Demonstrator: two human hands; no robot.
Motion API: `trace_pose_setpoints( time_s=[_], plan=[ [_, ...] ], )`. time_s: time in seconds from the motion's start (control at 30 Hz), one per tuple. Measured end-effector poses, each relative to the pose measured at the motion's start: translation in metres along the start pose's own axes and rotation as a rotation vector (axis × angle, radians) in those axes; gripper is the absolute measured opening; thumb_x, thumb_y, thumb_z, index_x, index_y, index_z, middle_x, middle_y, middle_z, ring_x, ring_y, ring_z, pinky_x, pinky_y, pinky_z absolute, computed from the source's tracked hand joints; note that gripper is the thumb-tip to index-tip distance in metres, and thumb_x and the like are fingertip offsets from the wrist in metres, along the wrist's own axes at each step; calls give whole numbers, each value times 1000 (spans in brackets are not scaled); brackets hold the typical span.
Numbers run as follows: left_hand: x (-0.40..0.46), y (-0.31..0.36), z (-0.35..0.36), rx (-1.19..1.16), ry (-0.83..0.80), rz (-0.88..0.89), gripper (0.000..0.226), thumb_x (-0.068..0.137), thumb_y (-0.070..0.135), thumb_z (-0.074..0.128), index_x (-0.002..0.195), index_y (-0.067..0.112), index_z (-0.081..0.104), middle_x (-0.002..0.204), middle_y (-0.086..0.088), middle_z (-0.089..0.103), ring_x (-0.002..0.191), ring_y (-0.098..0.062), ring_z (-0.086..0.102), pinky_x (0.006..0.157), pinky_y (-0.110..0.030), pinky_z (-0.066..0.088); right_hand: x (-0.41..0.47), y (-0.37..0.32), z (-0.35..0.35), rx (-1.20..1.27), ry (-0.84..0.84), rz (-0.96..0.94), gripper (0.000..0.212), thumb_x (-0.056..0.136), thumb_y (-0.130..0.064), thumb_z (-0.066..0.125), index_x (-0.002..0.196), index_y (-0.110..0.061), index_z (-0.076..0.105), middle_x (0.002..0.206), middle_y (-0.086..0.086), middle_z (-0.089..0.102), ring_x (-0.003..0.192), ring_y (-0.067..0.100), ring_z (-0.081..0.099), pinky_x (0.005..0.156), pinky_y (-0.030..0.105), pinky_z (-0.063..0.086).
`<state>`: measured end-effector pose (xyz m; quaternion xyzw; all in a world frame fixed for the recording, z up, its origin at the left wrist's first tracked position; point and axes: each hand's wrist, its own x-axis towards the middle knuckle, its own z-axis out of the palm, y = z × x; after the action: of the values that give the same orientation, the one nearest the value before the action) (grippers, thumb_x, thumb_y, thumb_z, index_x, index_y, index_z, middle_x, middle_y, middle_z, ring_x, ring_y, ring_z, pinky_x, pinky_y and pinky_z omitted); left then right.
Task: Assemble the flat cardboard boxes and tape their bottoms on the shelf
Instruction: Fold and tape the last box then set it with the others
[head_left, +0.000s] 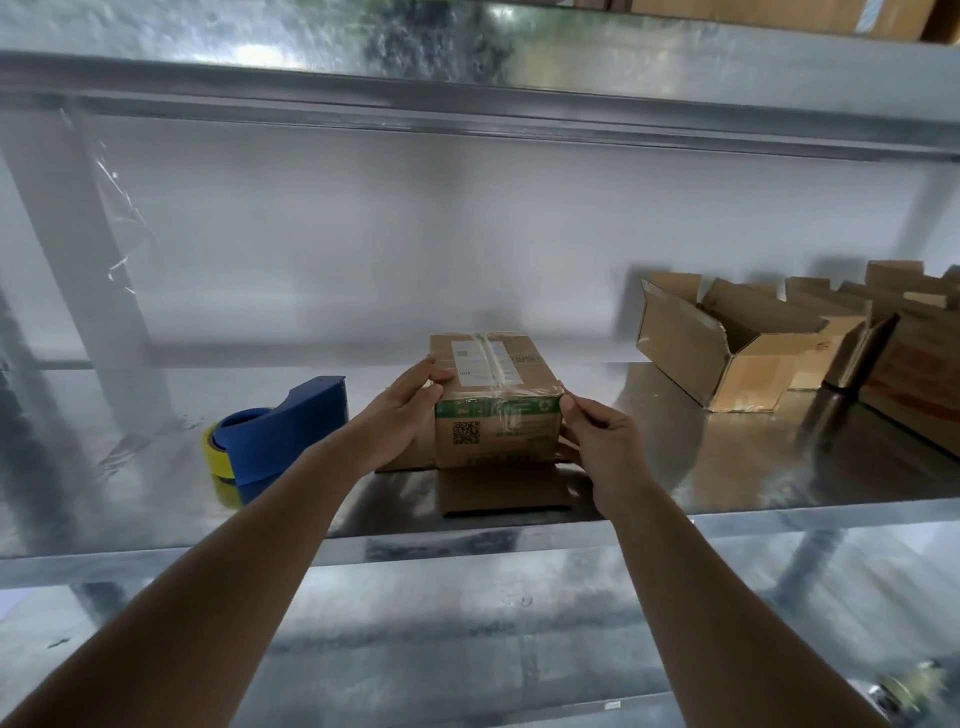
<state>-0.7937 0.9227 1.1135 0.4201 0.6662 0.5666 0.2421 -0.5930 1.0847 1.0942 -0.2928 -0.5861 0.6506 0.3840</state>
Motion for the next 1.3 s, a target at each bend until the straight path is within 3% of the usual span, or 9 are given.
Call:
trace_pose_setpoints(
  time_s=[0.3,0.43,0.57,0.63,0.73,0.83,0.97,1.1,1.3],
  plan=[
    [-9,11,6,84,14,14,29,113,23,38,136,28,54,119,38,43,107,7,56,81,-4,49,-20,-8,22,-608,295,-349,32,107,-31,56,113,-10,78,102,6,78,89,22,71,79,37,62],
    [-7,6,1,196,17,63,26,111,40,40,132,44,54,138,29,43,134,-9,48,111,-30,47,-27,-25,32,-833,218,-303,43,113,-37,36,124,-9,66,116,9,73,82,13,63,67,23,51],
    [-7,8,5,377,18,196,34,100,62,39,124,54,62,142,40,32,146,-17,33,118,-50,40,-44,-32,52,-1058,169,-288,66,109,-54,28,165,-22,13,171,17,16,152,40,29,119,53,34],
    [-6,16,10,383,-7,230,33,99,62,41,116,56,69,148,43,24,156,-22,18,123,-56,28,-52,-33,56,-1146,175,-366,67,104,-65,21,162,-32,25,173,14,6,157,44,10,125,60,22],
    [-6,30,16,500,-53,276,29,108,35,48,109,46,75,164,26,22,159,-15,1,129,-50,9,-58,-32,51,-1300,172,-398,93,86,-89,4,141,-36,57,171,15,17,157,43,9,124,64,12],
    [-2,39,16,531,-28,339,27,102,21,64,106,46,75,161,20,34,156,-15,19,127,-49,24,-58,-35,43,-1379,118,-441,101,81,-94,1,136,-34,61,159,10,40,148,37,33,120,66,25],
    [9,42,17,662,91,301,38,106,22,58,143,27,60,167,9,30,149,-14,37,110,-11,31,-54,-46,37,-1286,-47,-444,89,83,-84,10,124,-30,68,146,1,55,133,25,51,112,61,38],
    [14,45,15,718,156,148,43,108,30,49,150,24,54,171,5,21,151,-21,35,115,-30,33,-55,-50,28,-1154,-161,-430,68,83,-74,36,118,-25,67,131,-4,58,116,17,55,102,50,52],
    [14,35,12,818,245,154,30,105,36,51,114,19,73,111,0,65,94,-15,60,81,-29,51,-61,-53,33,-1326,-163,-457,59,99,-72,33,128,-25,54,141,-1,55,127,23,50,106,51,49]
  ],
)
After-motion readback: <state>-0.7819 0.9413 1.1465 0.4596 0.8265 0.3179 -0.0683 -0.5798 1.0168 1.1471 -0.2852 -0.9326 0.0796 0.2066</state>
